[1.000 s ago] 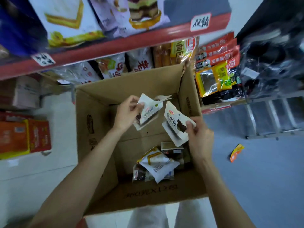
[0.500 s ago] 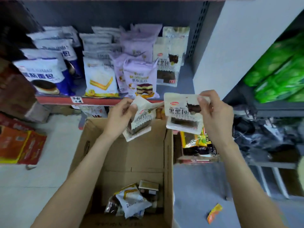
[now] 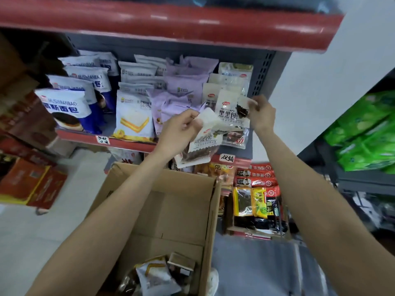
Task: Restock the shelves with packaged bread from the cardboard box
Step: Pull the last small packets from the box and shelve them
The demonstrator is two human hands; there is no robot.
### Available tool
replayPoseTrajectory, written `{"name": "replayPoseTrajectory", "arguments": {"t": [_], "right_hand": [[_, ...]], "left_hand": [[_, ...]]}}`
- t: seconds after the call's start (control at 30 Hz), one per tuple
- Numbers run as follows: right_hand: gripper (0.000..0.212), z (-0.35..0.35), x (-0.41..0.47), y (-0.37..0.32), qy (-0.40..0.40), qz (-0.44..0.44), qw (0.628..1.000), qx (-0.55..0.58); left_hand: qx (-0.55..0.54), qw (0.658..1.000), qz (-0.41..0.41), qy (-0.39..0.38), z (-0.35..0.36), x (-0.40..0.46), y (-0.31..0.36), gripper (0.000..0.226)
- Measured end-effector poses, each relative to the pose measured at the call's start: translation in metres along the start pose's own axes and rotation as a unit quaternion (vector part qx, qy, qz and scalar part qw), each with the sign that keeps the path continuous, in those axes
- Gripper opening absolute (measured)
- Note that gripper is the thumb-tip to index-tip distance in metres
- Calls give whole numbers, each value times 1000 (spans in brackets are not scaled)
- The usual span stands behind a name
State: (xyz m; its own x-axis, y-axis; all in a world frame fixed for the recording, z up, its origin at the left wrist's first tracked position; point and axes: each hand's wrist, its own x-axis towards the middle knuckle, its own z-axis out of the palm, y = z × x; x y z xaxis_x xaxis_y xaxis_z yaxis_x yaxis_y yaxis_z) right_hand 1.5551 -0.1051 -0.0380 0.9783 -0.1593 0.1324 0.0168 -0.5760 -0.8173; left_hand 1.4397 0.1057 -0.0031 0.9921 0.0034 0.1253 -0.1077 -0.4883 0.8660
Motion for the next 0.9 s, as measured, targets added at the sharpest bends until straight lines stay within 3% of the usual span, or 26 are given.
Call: {"name": "replayPoseTrajectory", "arguments": {"t": [0.17, 0.27, 0.37, 0.47, 0.6, 0.77, 0.83, 0.9], "right_hand": [[19, -16, 4, 19, -70, 17, 989, 129], [23, -28, -2, 22, -114, 64, 954, 269], [23, -39, -18, 20, -105, 110, 916, 371], [21, -46, -37, 29, -81, 112, 908, 396], [20, -39, -72, 39, -88, 77, 945, 306], [48, -4, -100, 55, -96, 28, 994, 50], [57, 8, -98, 59, -87, -3, 994, -66], [51, 16, -91, 58, -65, -6, 992, -113]], "left_hand": [[-75, 996, -5, -44, 31, 31, 17, 13], [-126, 990, -63, -20, 57, 50, 11, 16], [-135, 985, -110, 20, 79, 55, -4, 14], [-119, 986, -102, 56, 87, 62, -10, 14], [-92, 990, -91, 52, 90, 71, -11, 19], [-41, 991, -109, 60, 92, 57, -25, 21], [-37, 991, -121, 54, 88, 50, -19, 30], [-60, 991, -111, 31, 83, 37, -8, 40]]}}
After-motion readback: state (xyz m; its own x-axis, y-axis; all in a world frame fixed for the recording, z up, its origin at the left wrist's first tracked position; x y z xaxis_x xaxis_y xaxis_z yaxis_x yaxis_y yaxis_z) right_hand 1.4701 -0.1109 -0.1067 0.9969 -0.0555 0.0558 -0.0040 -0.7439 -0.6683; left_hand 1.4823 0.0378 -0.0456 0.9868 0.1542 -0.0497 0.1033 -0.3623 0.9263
